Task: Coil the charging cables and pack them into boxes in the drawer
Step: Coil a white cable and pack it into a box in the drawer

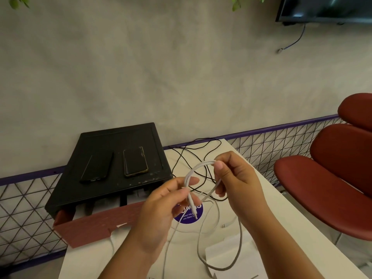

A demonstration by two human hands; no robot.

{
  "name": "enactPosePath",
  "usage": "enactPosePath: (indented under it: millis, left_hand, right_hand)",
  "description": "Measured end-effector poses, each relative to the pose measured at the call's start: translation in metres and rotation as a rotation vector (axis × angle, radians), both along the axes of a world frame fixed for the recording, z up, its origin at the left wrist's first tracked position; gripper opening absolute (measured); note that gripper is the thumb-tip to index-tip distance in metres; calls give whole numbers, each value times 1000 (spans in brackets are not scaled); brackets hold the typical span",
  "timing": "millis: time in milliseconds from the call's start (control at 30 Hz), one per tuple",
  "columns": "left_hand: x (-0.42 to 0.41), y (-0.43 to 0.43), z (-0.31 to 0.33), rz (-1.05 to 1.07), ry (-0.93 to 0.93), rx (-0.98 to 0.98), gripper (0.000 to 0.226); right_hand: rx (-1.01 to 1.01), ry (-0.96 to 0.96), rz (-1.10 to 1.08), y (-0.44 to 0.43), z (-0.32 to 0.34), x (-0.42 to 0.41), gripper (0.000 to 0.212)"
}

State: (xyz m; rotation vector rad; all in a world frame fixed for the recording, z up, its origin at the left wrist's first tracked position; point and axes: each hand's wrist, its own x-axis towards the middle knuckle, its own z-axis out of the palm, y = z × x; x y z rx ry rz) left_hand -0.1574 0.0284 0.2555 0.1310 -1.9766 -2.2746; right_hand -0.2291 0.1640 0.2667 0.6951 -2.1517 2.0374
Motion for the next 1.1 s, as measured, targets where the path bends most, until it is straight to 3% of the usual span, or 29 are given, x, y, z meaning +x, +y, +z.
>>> enactPosePath:
  millis: [100,167,267,367,433,500,667,767,867,967,1033,1100]
  left_hand:
    - [-3,-8,4,-53,-22,51,35]
    - [-4,-10,5,-120,-51,183,35]
    - [-4,-10,6,-254,-38,441,27]
    - [-8,-18,3,-445,76,767,39]
    - [4,-25,2,-245,76,791,48]
    - [7,-40,-3,-196,163,820,53]
    - [2,-60,-2,-83,327,716,50]
    - [-2,-48,11,-28,368,640,45]
    - [-5,-42,4,107,377,654,57]
    - [-4,-34,4,159,390,469,71]
    - [-3,-30,3,197,397,282,55]
    - [-4,-25,0,235,406,-23,37]
  right_hand:
    - [196,110,72,-1,1,4,20]
    - [266,126,160,-5,2,7,19]
    - [199,119,160,-7,3,7,18]
    - [152,83,81,-2,0,1,21]
    - [179,68,-14,5,-3,-5,22]
    - [244,73,-107,13,-5,-10,24]
    - [546,63,-69,12,-12,-13,20]
    - [745,65,214,-1,-19,-2,19]
    - [722,6,509,-10,-16,11,31]
    - [573,-102,683,-9,-10,16,25]
    - [535,-120,752,-7,-6,16,15]
    - [572,-100,773,-7,-3,17,13]
